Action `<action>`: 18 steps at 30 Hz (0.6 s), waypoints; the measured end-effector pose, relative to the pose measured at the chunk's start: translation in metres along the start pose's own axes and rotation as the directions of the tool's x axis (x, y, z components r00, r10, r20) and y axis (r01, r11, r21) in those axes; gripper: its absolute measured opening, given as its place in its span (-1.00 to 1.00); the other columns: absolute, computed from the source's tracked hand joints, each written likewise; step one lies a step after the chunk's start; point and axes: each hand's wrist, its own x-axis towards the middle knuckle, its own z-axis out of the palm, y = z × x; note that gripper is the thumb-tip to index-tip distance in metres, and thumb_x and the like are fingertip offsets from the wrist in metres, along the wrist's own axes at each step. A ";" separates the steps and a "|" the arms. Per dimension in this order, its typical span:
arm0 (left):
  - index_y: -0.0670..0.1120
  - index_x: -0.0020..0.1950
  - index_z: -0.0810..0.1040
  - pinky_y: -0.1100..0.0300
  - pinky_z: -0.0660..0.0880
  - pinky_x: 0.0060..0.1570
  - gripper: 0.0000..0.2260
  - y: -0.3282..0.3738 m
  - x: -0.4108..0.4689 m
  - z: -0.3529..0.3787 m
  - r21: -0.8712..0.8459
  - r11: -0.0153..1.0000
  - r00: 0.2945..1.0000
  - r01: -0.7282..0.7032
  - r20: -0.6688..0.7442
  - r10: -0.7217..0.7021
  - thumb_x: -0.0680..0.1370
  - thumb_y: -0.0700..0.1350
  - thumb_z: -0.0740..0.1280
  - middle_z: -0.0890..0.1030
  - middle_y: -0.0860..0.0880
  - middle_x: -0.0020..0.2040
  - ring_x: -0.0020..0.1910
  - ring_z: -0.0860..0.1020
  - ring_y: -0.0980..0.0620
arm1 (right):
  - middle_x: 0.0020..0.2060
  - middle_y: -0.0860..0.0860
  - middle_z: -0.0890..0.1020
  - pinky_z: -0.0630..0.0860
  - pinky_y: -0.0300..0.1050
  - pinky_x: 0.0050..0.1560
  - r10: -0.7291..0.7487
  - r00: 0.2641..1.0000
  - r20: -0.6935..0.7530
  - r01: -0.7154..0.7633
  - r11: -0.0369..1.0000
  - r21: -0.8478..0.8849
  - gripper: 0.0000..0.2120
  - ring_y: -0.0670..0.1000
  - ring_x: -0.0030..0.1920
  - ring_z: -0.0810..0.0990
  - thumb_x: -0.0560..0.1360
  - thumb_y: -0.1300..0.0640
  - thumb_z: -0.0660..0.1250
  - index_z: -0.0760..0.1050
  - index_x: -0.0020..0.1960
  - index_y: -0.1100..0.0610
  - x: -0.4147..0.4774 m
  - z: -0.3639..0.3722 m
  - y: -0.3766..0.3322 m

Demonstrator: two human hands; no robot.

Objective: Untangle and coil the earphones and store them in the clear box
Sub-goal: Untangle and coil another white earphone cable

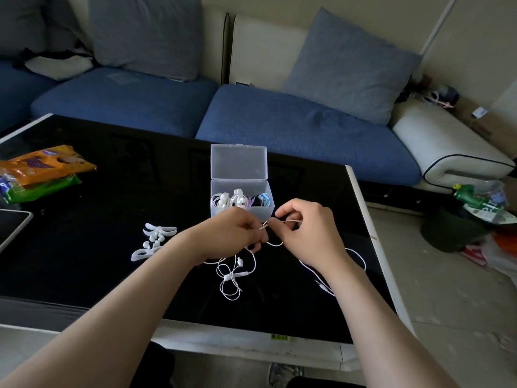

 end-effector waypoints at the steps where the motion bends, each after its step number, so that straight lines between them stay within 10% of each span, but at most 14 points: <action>1: -0.09 -0.04 0.69 0.12 0.45 -0.07 -0.79 0.002 -0.001 -0.001 -0.068 0.997 1.000 0.026 0.015 -0.025 0.70 -0.17 0.29 0.73 -0.06 -0.14 -0.18 0.54 0.04 | -0.39 -0.10 0.66 0.56 -0.26 -0.25 0.008 1.000 -0.013 -0.008 1.000 0.001 -0.87 -0.12 -0.31 0.66 0.48 -0.02 0.61 0.70 -0.10 -0.01 0.001 0.000 0.003; 7: -0.14 -0.11 0.73 0.02 0.51 0.11 -0.75 0.012 -0.005 -0.008 -0.548 0.836 1.000 0.012 0.009 -0.008 0.64 -0.23 0.28 0.69 -0.14 -0.13 -0.11 0.62 0.02 | -0.28 -0.12 0.71 0.54 -0.22 -0.20 0.025 0.999 -0.041 -0.023 0.999 0.034 -0.83 -0.14 -0.20 0.66 0.62 -0.02 0.46 0.75 -0.04 0.04 0.005 -0.001 0.010; 18: -0.21 0.30 0.64 0.18 0.64 0.08 -0.78 0.017 -0.007 -0.007 -0.757 0.630 0.982 -0.174 -0.178 0.057 0.68 -0.30 0.32 0.75 -0.12 0.13 0.09 0.71 0.01 | -0.45 0.03 0.56 0.35 -0.22 -0.40 0.185 0.953 0.241 -0.176 0.983 -0.060 -0.62 0.00 -0.44 0.47 0.62 -0.11 0.36 0.65 -0.22 0.13 0.001 0.012 -0.007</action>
